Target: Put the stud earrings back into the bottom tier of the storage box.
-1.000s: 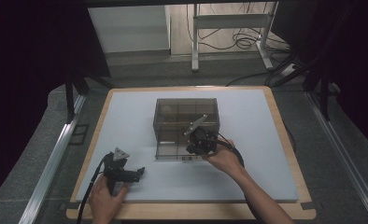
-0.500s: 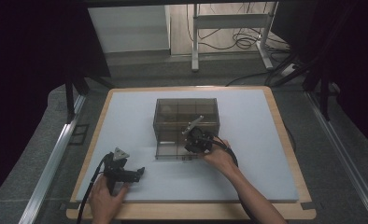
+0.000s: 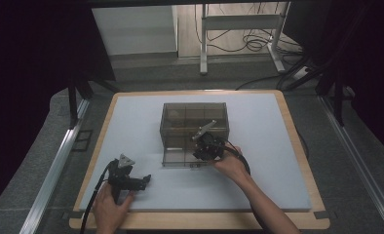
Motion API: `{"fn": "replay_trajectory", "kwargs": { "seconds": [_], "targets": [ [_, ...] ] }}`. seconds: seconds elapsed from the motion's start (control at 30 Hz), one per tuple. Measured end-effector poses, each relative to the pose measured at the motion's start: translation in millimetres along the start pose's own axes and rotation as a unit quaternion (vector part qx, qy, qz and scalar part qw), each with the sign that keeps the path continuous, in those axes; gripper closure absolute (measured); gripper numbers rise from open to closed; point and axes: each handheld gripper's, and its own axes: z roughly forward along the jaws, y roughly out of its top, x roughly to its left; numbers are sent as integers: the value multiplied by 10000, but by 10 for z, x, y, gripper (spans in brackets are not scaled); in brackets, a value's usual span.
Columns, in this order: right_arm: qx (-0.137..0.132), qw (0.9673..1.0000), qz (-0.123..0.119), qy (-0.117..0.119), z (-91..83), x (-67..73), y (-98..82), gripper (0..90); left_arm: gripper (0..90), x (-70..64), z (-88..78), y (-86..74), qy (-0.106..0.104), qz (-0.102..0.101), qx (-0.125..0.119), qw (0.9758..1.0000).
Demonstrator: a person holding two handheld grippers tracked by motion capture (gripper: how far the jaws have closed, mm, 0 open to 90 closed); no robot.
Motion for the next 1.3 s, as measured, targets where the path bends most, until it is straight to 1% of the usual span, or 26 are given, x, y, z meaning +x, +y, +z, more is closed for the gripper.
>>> {"fn": "replay_trajectory", "kwargs": {
  "seconds": [0.2,0.23,0.3,0.4,0.5,0.67,0.9,1.13,1.3],
  "targets": [
    [-187,9998,21,68,-85,28,-63,693,0,0,1,0,1,-1,-2,10000],
    [-227,9997,-10,68,-98,30,-76,675,0,-1,0,0,1,-1,1,10000],
    [-257,9996,1,67,-130,47,-101,639,0,-1,0,0,0,-2,1,10000],
    [-305,9995,-16,67,-165,65,-141,609,0,-1,0,0,0,-2,2,10000],
    [-327,9994,-19,62,-201,86,-184,577,0,-5,3,0,3,-29,-22,10000],
    [-355,9993,-45,48,-251,129,-246,524,0,-2,2,0,8,-10,-11,10000],
    [-413,9991,-122,4,-316,197,-314,406,0,0,1,1,4,5,-6,10000],
    [-489,9987,-104,-20,-390,236,-401,309,0,-4,5,0,7,-22,-28,10000],
    [-511,9984,-190,-128,-431,266,-474,254,0,-5,4,0,4,-32,-25,10000]
  ]
}}
